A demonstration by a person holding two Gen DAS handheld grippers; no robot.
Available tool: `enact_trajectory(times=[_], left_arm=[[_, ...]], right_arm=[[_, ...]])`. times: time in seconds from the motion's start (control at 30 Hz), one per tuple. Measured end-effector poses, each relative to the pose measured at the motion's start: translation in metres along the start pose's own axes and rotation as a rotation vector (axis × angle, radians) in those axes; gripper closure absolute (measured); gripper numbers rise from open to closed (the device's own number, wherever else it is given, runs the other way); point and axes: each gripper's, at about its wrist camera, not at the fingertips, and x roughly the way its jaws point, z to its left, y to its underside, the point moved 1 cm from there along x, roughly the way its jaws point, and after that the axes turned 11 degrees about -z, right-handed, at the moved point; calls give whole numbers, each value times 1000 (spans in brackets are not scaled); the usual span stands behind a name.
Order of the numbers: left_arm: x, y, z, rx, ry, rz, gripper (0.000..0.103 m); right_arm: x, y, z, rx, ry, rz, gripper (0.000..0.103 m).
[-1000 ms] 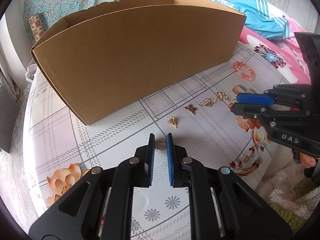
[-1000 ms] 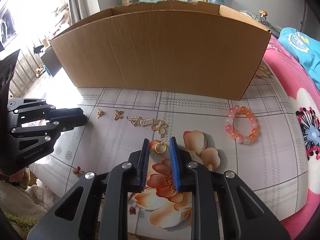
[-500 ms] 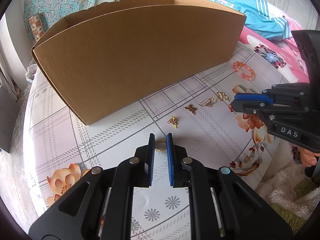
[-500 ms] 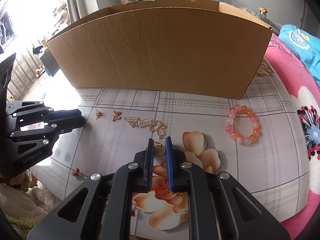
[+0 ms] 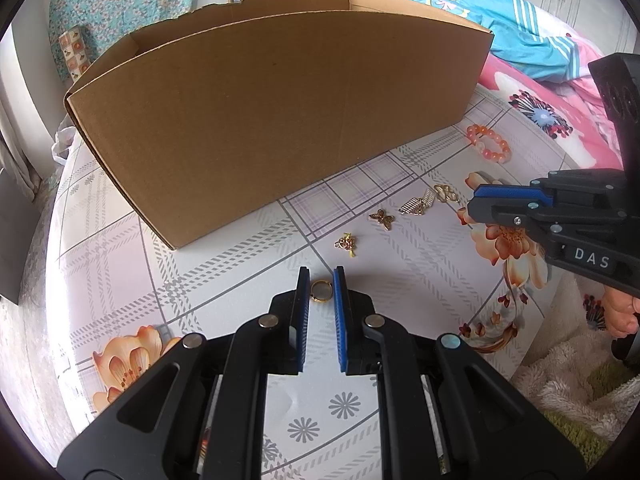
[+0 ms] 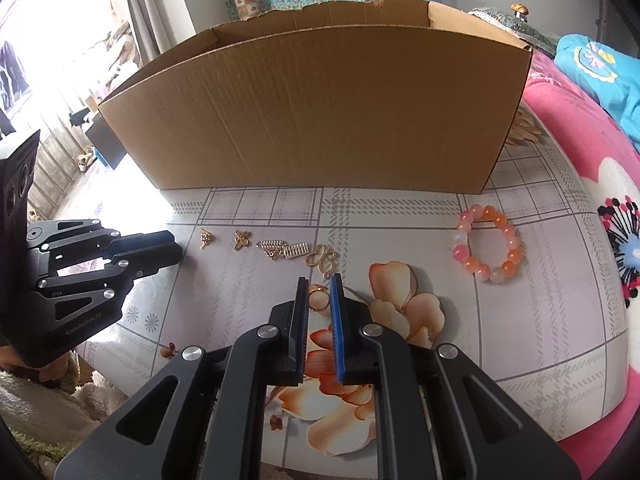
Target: Organize jewelry
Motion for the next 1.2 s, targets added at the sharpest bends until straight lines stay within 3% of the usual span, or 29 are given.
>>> enact_trajectory(times=[0.5,0.57,0.93,0.97,1.1,1.2], left_arm=[[-7,1,7,-39,8,-27,92],[-9,1,8,-44,11,-34,103],[-14,0,7,-72,35,-38,103],[-15,0,8,-81,51,-40,102],[-15,1,6,-75,57,-37,80],[-12,2,3,-47,52,-24,79]], right_arm=[[-8,3,1,4,-22,-11,92],[-8,2,3,1,-26,-12,92],[-16,2,3,1,-32,-35,92],[-15,3,3,1,-32,-33,92],[-13,4,0,14,-43,-27,92],[-12,4,0,17,-50,-27,92]])
